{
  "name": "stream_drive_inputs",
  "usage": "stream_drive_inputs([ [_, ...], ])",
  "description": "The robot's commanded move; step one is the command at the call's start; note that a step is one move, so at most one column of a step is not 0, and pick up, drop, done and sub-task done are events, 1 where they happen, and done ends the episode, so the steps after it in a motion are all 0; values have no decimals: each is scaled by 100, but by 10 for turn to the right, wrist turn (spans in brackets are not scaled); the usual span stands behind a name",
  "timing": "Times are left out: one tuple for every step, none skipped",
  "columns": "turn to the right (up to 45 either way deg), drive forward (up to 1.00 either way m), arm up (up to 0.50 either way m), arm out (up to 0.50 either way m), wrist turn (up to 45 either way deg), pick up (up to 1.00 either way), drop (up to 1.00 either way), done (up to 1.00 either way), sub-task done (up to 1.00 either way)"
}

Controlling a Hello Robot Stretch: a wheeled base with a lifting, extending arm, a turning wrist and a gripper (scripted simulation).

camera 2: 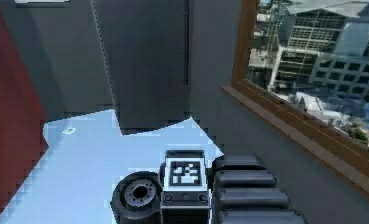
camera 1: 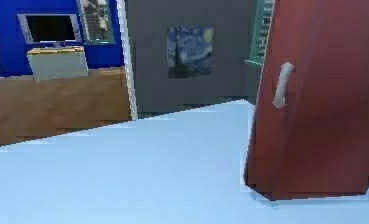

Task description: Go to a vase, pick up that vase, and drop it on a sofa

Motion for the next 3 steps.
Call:
stream_drive_inputs([
  [-270, 0, 0, 0, 0, 0, 0, 0, 0],
  [0, 100, 0, 0, 0, 0, 0, 0, 0],
  [0, 100, 0, 0, 0, 0, 0, 0, 0],
])
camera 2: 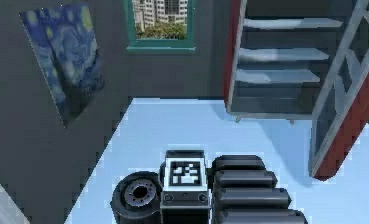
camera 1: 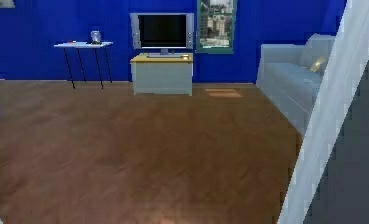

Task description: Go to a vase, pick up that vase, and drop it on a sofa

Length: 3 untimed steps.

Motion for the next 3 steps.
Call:
stream_drive_inputs([
  [0, 100, 0, 0, 0, 0, 0, 0, 0],
  [-330, 0, 0, 0, 0, 0, 0, 0, 0],
  [-30, 0, 0, 0, 0, 0, 0, 0, 0],
])
